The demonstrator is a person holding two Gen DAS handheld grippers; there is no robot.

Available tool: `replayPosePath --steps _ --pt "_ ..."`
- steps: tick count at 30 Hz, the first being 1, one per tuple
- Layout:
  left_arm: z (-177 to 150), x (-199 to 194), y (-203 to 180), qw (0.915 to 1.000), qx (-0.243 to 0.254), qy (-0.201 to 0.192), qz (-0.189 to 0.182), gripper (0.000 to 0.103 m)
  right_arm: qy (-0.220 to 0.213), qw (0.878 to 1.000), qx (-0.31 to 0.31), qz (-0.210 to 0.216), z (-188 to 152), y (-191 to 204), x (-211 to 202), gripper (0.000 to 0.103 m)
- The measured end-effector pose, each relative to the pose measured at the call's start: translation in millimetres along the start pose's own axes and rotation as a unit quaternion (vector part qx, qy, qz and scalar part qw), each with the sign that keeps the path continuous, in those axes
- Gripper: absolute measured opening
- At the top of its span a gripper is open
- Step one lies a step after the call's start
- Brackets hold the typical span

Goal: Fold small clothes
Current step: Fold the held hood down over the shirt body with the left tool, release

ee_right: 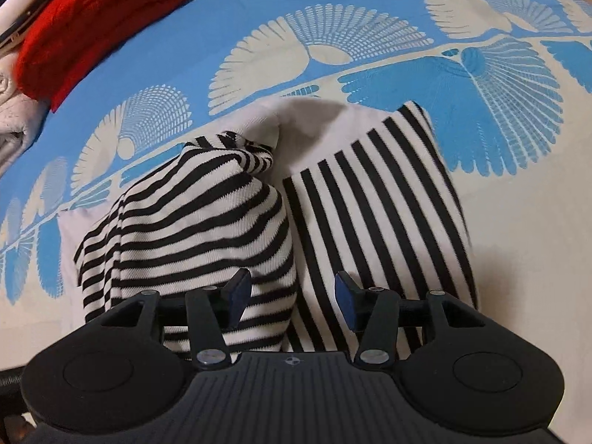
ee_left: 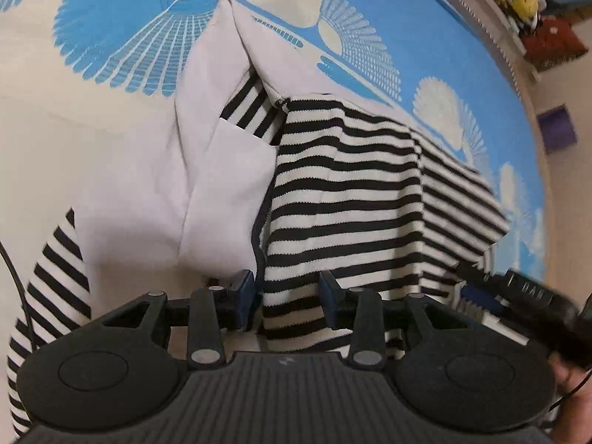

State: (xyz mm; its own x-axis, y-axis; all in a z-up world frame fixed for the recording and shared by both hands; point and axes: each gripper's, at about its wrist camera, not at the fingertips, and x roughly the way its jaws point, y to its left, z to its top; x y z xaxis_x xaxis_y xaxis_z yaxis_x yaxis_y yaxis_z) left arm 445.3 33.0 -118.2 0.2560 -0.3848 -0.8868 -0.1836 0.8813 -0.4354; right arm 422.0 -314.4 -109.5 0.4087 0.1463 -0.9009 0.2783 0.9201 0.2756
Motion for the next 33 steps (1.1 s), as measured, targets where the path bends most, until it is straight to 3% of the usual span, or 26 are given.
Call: replayPosePath --steps 1,3,4,5,8,11,13,14,15,17,18,19,20,21,22,23,24,25,26,31,32,33 --pt "-0.2 1.0 0.4 1.0 0.0 0.002 0.004 0.038 0.001 1.0 -0.007 0.0 0.6 1.5 2.0 0.051" --pt "1.9 -0.1 1.2 0.9999 0.0 -0.006 0.011 0.005 -0.004 1.0 -0.026 0.003 0.6 9.7 7.1 0.031" --pt "4.0 -3.1 1.9 0.9999 -0.001 -0.012 0.008 0.001 -0.009 0.999 -0.032 0.008 0.8 13.3 7.5 0.008" --pt "6.9 -9.0 3.1 0.9997 -0.003 -0.024 -0.002 0.001 -0.017 0.999 -0.033 0.013 1.9 15.3 5.6 0.001" --pt "15.1 -43.5 1.7 0.9933 0.007 -0.102 -0.053 0.001 -0.07 0.995 -0.014 0.062 9.1 15.3 -25.2 0.001" --pt "19.4 -81.7 7.5 0.9751 0.003 -0.189 -0.117 0.0 -0.161 0.978 0.006 0.137 18.9 7.2 -85.7 0.001" --pt "21.6 -96.6 10.7 0.9696 0.012 -0.211 -0.123 0.001 -0.194 0.967 0.021 0.165 20.7 -8.5 -113.4 0.0" --pt "23.8 -96.4 13.4 0.9744 0.019 -0.197 -0.107 0.001 -0.188 0.967 0.031 0.168 20.7 -18.2 -116.8 0.0" --pt "26.0 -88.0 17.7 0.9831 0.024 -0.163 -0.079 0.001 -0.155 0.974 0.042 0.158 19.4 -28.9 -111.3 0.0" --pt "26.2 -56.7 32.2 0.9973 0.016 -0.071 -0.01 0.001 -0.056 0.989 0.049 0.125 11.9 -43.2 -82.3 0.001" --pt "23.5 -39.7 42.6 0.9991 -0.001 -0.029 0.031 0.001 0.01 0.993 0.055 0.106 4.5 -50.1 -59.2 0.001" --pt "21.0 -31.4 50.5 0.9982 -0.018 -0.013 0.056 0.001 0.046 0.992 0.065 0.093 -1.9 -54.8 -43.8 0.002" --pt "20.6 -31.6 54.3 0.9979 -0.025 -0.015 0.057 0.002 0.064 0.992 0.074 0.076 -6.5 -57.5 -33.7 0.005" --pt "21.7 -37.0 55.3 0.9983 -0.028 -0.024 0.045 0.002 0.063 0.993 0.072 0.063 -7.7 -56.6 -31.4 0.007" --pt "23.7 -43.0 54.2 0.9986 -0.03 -0.034 0.028 0.009 0.05 0.996 0.061 0.051 -6.8 -53.9 -33.2 0.008" --pt "25.9 -48.1 52.4 0.9985 -0.03 -0.044 0.012 0.016 0.032 0.997 0.05 0.042 -3.8 -51.5 -37.2 0.014" --pt "27.2 -52.4 50.7 0.9981 -0.029 -0.055 -0.001 0.031 0.015 0.998 0.047 0.038 -0.8 -50.5 -41.7 0.02" --pt "26.4 -52.6 47.4 0.9977 -0.028 -0.062 -0.008 0.037 0.003 0.998 0.046 0.035 -0.2 -50.6 -45.3 0.036" --pt "26.0 -50.1 44.0 0.9976 -0.028 -0.063 -0.01 0.037 -0.006 0.999 0.045 0.03 1.3 -50.7 -48.0 0.047" --pt "22.4 -32.9 36.9 0.9988 -0.02 -0.045 0.004 0.034 0.008 0.997 0.062 0.034 5.9 -59.4 -32.6 0.047" --pt "23.5 -30.0 35.4 0.9989 -0.016 -0.044 0.009 0.029 0.016 0.997 0.066 0.039 4.9 -60.9 -28.3 0.045" --pt "24.0 -28.6 34.9 0.9989 -0.011 -0.044 0.01 0.007 0.022 0.997 0.065 0.042 3.5 -61.4 -24.8 0.04"
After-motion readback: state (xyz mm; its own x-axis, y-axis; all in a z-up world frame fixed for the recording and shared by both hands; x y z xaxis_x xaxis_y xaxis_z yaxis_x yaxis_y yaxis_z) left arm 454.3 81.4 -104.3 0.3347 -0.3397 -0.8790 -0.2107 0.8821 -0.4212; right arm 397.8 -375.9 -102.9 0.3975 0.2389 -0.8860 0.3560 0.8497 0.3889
